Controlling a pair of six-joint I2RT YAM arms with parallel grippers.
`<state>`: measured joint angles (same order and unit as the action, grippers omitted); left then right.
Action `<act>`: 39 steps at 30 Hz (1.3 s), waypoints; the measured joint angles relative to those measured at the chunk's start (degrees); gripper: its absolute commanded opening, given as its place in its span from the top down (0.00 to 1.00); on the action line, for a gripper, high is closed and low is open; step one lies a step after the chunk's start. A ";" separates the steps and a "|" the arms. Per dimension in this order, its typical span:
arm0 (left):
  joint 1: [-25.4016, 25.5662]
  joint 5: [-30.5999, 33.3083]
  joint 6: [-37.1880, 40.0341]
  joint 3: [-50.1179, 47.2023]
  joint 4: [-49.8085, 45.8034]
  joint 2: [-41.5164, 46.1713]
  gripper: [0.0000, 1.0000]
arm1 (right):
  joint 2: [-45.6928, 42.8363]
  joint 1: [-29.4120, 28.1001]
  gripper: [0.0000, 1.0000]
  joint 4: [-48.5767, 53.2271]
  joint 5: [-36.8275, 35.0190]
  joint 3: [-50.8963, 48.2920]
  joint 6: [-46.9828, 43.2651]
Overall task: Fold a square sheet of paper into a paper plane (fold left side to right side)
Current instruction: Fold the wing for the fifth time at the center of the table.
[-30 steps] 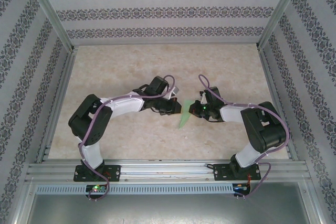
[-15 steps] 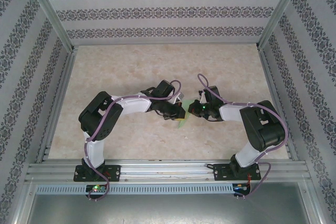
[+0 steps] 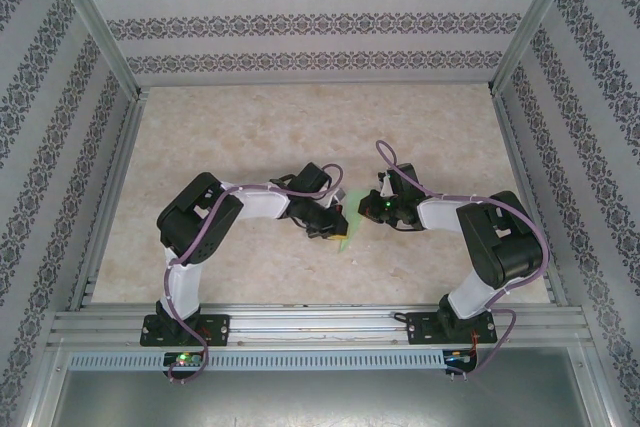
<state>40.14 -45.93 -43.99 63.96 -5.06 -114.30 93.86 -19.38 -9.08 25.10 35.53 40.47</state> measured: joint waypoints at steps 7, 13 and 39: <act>0.04 -0.13 -0.24 -0.39 0.74 -0.22 0.95 | 0.04 -0.02 1.00 0.09 0.00 0.11 -0.02; 0.42 0.33 -0.22 -0.63 0.87 -0.26 0.95 | 0.04 -0.02 1.00 0.09 0.00 0.13 -0.02; 3.67 9.38 3.54 4.11 -8.48 -0.42 0.97 | -9.14 1.86 1.00 -1.07 3.45 -4.44 -0.63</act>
<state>43.81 -36.56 -40.45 68.07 -13.54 -114.72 84.73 -17.52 -10.15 28.56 31.09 39.83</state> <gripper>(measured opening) 0.045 0.065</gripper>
